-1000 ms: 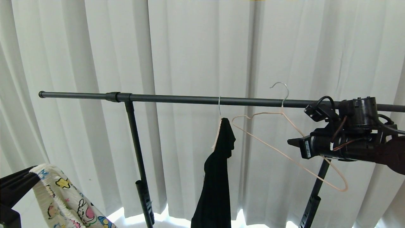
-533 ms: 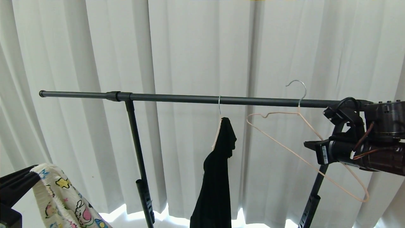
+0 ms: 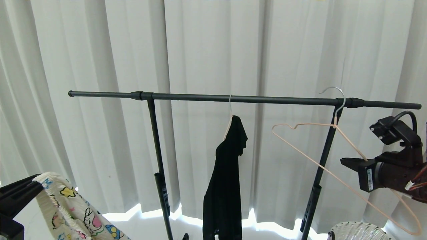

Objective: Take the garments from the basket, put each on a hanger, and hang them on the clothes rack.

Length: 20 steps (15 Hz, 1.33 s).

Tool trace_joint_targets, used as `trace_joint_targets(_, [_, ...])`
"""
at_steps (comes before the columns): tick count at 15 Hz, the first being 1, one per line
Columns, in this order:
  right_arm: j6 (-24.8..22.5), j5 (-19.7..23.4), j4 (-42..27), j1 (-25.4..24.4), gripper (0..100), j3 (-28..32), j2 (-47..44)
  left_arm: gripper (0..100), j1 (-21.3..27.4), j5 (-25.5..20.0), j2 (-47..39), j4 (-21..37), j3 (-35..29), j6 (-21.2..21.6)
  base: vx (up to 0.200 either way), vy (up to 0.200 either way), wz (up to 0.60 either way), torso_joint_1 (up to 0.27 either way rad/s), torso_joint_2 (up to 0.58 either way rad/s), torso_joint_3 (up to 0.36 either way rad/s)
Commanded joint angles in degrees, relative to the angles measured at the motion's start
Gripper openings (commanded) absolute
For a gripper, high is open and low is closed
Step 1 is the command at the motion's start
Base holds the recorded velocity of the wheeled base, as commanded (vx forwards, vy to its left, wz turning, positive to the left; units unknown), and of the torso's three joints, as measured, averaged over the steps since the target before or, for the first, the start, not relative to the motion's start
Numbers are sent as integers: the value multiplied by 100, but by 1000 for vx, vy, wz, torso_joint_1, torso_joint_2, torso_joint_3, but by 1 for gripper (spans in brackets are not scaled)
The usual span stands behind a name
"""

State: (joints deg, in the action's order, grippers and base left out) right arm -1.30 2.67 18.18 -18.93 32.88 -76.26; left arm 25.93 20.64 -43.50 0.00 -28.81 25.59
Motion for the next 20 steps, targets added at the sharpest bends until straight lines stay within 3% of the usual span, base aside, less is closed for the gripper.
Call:
trace_joint_targets(1, [-1, 5, 2, -163, 0, -308, 499, 0, 0, 2, -80, 0, -2, -10, -200, 0, 0, -2, 2, 2])
trace_joint_targets(9, [-1, 5, -25, -1684, 0, -950, 1377, 0, 17, -25, -493, -132, -46, -45, -200, 0, 0, -1, 1, 1])
trace_joint_targets(13, [16, 5, -25, -2739, 0, -1055, 1544, 0, 44, -104, -669, -132, -72, -89, 0, 0, 0, 0, 0, 0])
trace_joint_targets(15, [95, 5, -25, -3415, 0, -1038, 1492, 0, 53, -104, -1056, -132, -283, -599, 0, 0, 0, 0, 0, 0])
trace_joint_targets(16, [95, 5, -25, -3415, 0, -1038, 1492, 0, 53, -104, -1056, -132, -283, -599, 0, 0, 0, 0, 0, 0])
trace_joint_targets(17, [596, -3, -25, -4180, 0, -994, 1404, 0, 53, -78, -1592, -132, -635, -1302, 0, 0, 0, 0, 0, 0])
trace_joint_targets(20, [1203, -205, 11, -4716, 0, -757, 964, 0, 53, -51, -2374, -123, -890, -1917, 0, 0, 0, 0, 0, 0])
